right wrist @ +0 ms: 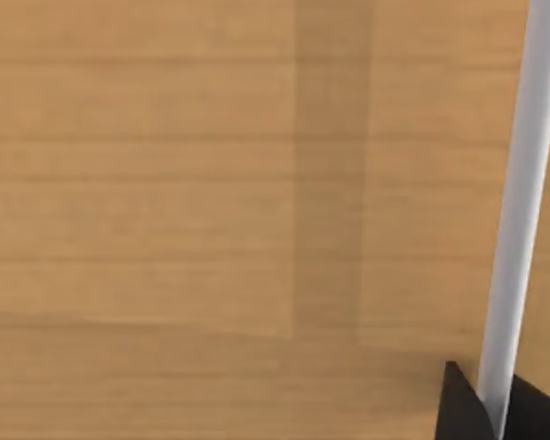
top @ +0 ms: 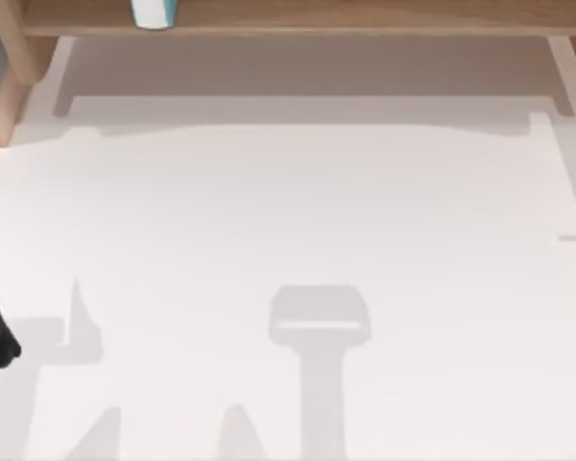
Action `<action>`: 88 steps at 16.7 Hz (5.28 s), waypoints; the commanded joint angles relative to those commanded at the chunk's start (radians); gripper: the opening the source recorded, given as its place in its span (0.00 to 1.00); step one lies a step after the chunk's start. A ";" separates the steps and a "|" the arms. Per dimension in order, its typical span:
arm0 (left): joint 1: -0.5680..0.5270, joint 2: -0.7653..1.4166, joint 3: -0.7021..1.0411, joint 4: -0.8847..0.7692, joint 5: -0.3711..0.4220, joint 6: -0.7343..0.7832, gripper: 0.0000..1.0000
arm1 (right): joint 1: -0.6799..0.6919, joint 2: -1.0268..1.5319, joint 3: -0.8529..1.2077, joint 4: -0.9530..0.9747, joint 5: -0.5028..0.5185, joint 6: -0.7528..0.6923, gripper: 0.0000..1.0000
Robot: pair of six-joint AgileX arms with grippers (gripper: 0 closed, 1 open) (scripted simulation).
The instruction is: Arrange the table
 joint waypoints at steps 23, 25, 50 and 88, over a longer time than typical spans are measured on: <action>0.000 0.000 0.000 0.000 0.000 0.000 1.00 | 0.188 0.179 0.449 -0.275 0.196 -0.001 0.00; 0.000 0.000 0.000 0.000 0.000 0.000 1.00 | 0.188 0.179 0.449 -0.275 0.196 -0.001 0.00; 0.000 0.000 0.000 0.000 0.000 0.000 1.00 | 0.246 0.303 0.728 -0.432 0.261 -0.001 0.75; 0.000 0.000 0.000 0.000 0.000 0.000 1.00 | 0.613 -1.888 -0.369 -1.474 0.604 1.382 1.00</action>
